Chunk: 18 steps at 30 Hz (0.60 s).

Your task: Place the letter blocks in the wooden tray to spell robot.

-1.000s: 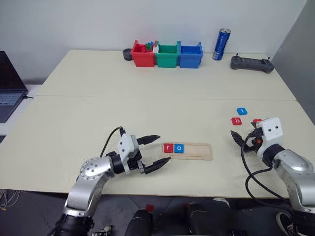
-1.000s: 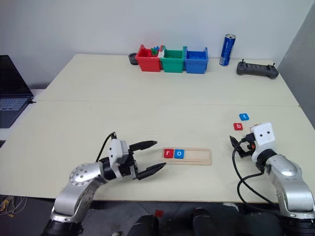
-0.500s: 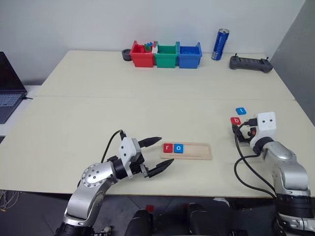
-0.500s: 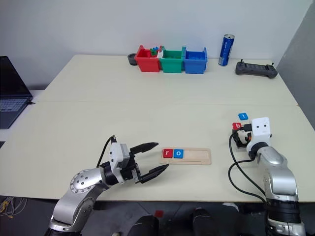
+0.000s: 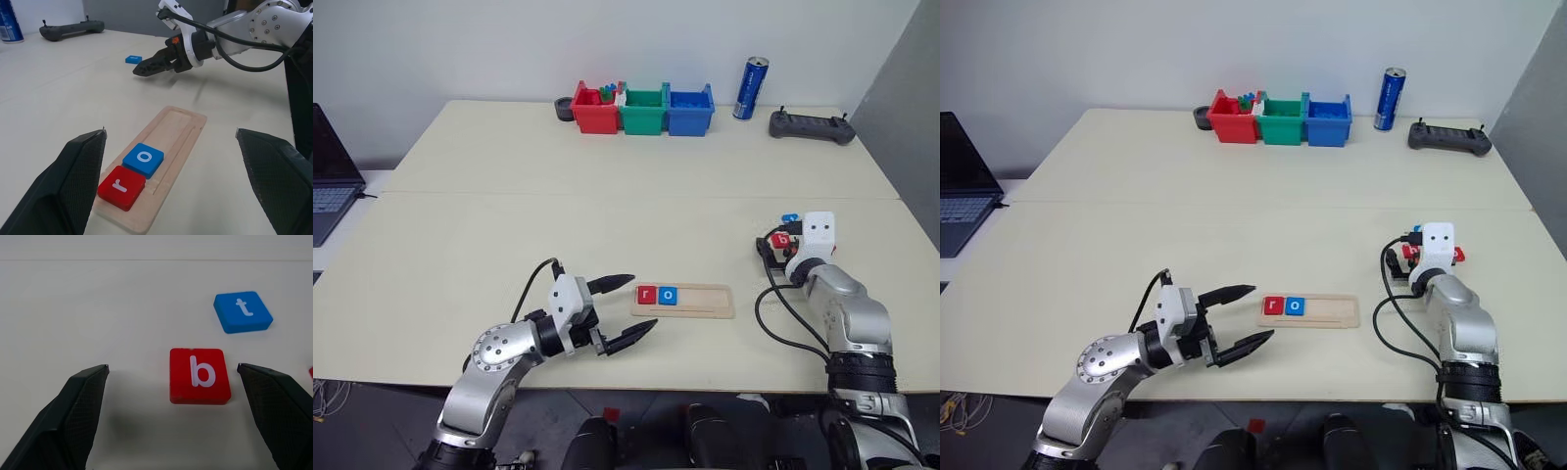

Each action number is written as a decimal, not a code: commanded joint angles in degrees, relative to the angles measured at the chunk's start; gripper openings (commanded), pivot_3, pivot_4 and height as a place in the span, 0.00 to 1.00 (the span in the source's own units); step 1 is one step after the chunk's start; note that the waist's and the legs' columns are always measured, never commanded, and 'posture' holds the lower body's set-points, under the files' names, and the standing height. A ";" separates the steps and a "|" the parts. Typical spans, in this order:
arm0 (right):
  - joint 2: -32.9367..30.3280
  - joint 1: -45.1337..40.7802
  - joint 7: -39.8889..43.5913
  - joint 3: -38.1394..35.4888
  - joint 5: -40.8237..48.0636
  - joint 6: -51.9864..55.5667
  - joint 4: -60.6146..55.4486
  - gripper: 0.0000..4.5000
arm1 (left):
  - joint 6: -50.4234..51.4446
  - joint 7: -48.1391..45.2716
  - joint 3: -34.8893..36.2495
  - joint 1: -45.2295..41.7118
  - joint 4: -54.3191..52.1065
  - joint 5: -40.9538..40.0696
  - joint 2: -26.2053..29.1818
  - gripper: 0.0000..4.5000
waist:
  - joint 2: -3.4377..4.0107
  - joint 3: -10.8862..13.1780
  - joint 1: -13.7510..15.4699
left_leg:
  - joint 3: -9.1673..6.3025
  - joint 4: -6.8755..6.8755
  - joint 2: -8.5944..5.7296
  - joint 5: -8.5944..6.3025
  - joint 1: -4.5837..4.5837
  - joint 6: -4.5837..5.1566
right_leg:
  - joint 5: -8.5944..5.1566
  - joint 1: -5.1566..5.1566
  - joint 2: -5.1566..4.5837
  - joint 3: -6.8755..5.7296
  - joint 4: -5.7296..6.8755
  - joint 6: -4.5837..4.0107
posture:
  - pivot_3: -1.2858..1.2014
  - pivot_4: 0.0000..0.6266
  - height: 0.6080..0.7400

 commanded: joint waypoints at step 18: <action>0.76 -0.28 -3.52 -2.14 0.06 1.79 -2.41 0.32 | -0.76 0.05 0.45 0.67 -2.12 -1.48 1.65 1.00 | 0.02 -0.01 -0.13 | 0.00 -0.01 0.02 0.00 0.01 0.00 | 0.00 0.00 0.02 0.00 0.00 0.00 | 0.52 0.24 1.00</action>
